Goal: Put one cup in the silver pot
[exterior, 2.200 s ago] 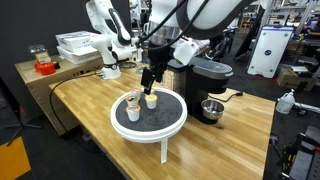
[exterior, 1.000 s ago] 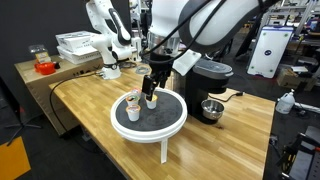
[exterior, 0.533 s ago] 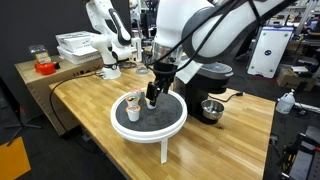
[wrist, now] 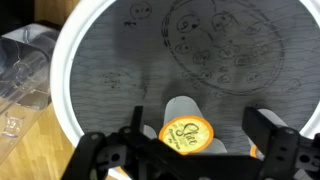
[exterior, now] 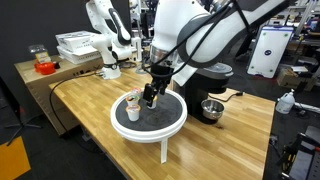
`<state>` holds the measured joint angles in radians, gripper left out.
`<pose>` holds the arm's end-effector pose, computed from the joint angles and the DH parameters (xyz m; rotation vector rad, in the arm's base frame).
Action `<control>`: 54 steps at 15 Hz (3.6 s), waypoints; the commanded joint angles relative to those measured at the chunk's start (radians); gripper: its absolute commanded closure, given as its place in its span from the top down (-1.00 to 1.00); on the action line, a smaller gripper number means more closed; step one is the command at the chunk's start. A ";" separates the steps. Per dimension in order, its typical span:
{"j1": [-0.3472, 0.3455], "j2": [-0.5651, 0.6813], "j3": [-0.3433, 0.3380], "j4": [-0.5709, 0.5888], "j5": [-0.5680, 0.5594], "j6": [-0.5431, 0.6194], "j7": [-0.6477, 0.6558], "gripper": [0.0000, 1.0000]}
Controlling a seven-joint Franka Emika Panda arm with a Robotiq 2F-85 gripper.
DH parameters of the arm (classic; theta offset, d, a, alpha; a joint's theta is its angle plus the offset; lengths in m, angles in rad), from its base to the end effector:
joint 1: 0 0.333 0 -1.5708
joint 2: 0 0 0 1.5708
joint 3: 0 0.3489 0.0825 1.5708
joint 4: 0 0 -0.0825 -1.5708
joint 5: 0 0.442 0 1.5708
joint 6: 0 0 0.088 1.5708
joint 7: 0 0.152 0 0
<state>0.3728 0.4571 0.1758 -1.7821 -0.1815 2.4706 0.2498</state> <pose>0.6445 0.3780 0.2774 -3.0140 -0.6117 -0.3758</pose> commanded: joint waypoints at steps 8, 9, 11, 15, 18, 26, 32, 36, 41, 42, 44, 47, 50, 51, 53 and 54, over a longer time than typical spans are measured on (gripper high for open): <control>-0.002 0.061 -0.005 0.080 0.021 0.003 -0.054 1.00; -0.002 0.063 -0.005 0.082 0.022 0.002 -0.055 1.00; -0.003 0.064 -0.005 0.081 0.023 0.001 -0.059 1.00; -0.006 0.066 0.001 0.080 0.036 0.013 -0.063 0.20; -0.004 0.067 0.006 0.084 0.047 0.011 -0.070 -0.24; -0.003 0.057 0.011 0.080 0.061 0.012 -0.084 -0.45; -0.014 -0.008 0.011 0.050 0.066 0.033 -0.081 -0.45; -0.012 -0.105 0.003 -0.023 0.068 0.059 -0.039 -0.45; -0.004 -0.288 -0.010 -0.187 0.031 0.061 0.098 -0.45; -0.008 -0.333 -0.008 -0.234 0.028 0.064 0.138 -0.45; -0.014 -0.413 -0.001 -0.323 0.002 0.060 0.227 -0.45; -0.035 -0.508 0.025 -0.434 -0.027 0.046 0.342 -0.45; -0.057 -0.576 0.055 -0.517 -0.043 0.040 0.438 -0.45; -0.064 -0.594 0.064 -0.542 -0.039 0.045 0.467 -0.45; -0.077 -0.629 0.084 -0.588 -0.032 0.042 0.523 -0.45; -0.084 -0.651 0.094 -0.615 -0.027 0.039 0.551 -0.45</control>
<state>0.3333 -0.1307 0.2261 -2.3252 -0.2038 2.4918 0.7273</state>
